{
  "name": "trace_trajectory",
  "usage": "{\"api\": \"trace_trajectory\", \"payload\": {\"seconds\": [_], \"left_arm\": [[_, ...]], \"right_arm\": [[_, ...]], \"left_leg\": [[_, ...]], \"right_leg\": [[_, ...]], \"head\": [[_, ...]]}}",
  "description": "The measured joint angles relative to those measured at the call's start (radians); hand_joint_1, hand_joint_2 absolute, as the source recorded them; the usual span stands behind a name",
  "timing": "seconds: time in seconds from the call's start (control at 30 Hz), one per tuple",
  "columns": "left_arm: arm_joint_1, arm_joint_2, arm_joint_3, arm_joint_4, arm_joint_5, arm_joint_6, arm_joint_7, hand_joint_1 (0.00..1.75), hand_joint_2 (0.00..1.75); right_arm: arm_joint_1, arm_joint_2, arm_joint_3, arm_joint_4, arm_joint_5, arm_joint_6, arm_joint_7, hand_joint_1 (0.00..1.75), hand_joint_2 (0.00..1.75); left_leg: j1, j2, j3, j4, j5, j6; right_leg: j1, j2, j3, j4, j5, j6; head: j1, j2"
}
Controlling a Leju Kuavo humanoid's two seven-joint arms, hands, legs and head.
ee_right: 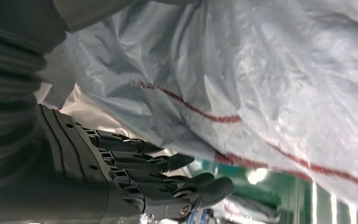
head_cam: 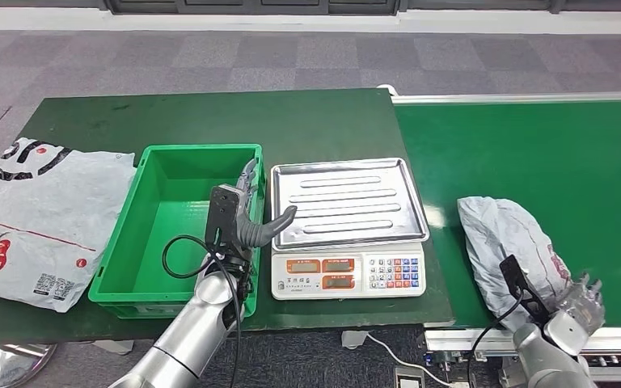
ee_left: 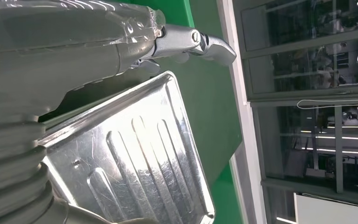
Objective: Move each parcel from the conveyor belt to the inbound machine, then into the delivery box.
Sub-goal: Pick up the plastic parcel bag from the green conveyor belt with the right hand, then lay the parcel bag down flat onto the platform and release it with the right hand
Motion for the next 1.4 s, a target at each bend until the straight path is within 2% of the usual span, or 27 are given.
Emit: {"api": "trace_trajectory", "payload": {"seconds": [0.07, 0.2, 0.27, 0.47, 0.9, 0.97, 1.07, 1.13, 1.23, 1.4], "left_arm": [[0.000, 0.000, 0.004, 0.000, -0.003, -0.002, 0.001, 0.00, 1.75], [0.001, 0.004, 0.029, -0.002, -0.006, -0.012, 0.002, 0.00, 1.75], [0.005, 0.006, 0.039, -0.007, -0.010, -0.015, 0.001, 0.00, 1.75], [0.033, 0.010, 0.053, -0.038, -0.024, -0.015, 0.002, 0.00, 1.75], [0.071, 0.018, 0.066, -0.071, -0.025, -0.014, 0.003, 0.00, 1.75], [0.071, 0.019, 0.067, -0.072, -0.025, -0.013, 0.000, 0.00, 1.75], [0.071, 0.019, 0.067, -0.071, -0.025, -0.006, -0.014, 0.00, 1.75], [0.068, 0.019, 0.067, -0.067, -0.024, -0.001, -0.025, 0.00, 1.75], [0.061, 0.018, 0.067, -0.056, -0.024, 0.002, -0.037, 0.00, 1.75], [0.050, 0.018, 0.067, -0.041, -0.023, 0.004, -0.043, 0.00, 1.75]], "right_arm": [[-0.009, -0.004, -0.009, 0.006, -0.032, 0.071, -0.034, 1.75, 1.75], [-0.032, -0.014, -0.042, 0.013, -0.139, 0.256, -0.179, 1.75, 1.75], [-0.037, -0.017, -0.050, 0.013, -0.173, 0.299, -0.232, 1.75, 1.75], [-0.039, -0.016, -0.055, 0.013, -0.213, 0.307, -0.288, 1.75, 1.75], [-0.038, 0.010, -0.054, -0.005, -0.288, 0.258, -0.321, 1.75, 1.75], [-0.035, 0.015, -0.054, -0.012, -0.325, 0.197, -0.375, 1.75, 1.75], [-0.008, 0.042, -0.039, -0.098, -0.478, -0.033, -0.536, 1.75, 1.75], [0.023, 0.062, 0.002, -0.216, -0.587, -0.131, -0.575, 1.75, 1.75], [0.071, 0.071, 0.092, -0.392, -0.693, -0.178, -0.571, 1.75, 1.75], [0.110, 0.072, 0.182, -0.542, -0.731, -0.194, -0.564, 1.75, 1.75]], "left_leg": [[0.000, 0.001, 0.001, 0.000, 0.000, 0.000], [0.000, 0.004, 0.002, 0.000, 0.000, 0.000], [0.000, 0.005, 0.002, 0.000, 0.000, 0.000], [0.000, 0.006, 0.003, 0.000, 0.001, 0.002], [0.001, 0.006, 0.000, 0.000, 0.002, 0.002], [0.001, 0.005, -0.001, 0.000, 0.002, 0.002], [0.000, 0.005, -0.004, 0.000, 0.003, 0.003], [-0.001, 0.004, -0.005, 0.000, 0.003, 0.003], [-0.001, 0.003, -0.006, 0.000, 0.004, 0.002], [-0.001, 0.005, -0.006, 0.000, 0.003, 0.002]], "right_leg": [[0.000, 0.001, 0.001, -0.001, 0.000, 0.001], [0.000, 0.004, 0.002, -0.002, 0.003, 0.002], [0.000, 0.006, 0.002, -0.003, 0.004, 0.003], [0.000, 0.007, 0.002, -0.003, 0.005, 0.002], [0.001, 0.006, 0.000, -0.003, 0.005, 0.002], [0.001, 0.005, 0.000, -0.003, 0.005, 0.002], [0.000, 0.004, -0.004, -0.002, 0.005, 0.002], [-0.001, 0.003, -0.005, -0.002, 0.005, 0.002], [-0.001, 0.003, -0.006, -0.001, 0.005, 0.002], [-0.001, 0.006, -0.007, -0.001, 0.005, 0.002]], "head": [[0.000, 0.000], [0.000, 0.000], [0.000, 0.000], [0.000, 0.000], [0.000, 0.000], [0.000, 0.000], [0.000, 0.000], [0.000, 0.000], [0.000, 0.000], [0.000, 0.000]]}}
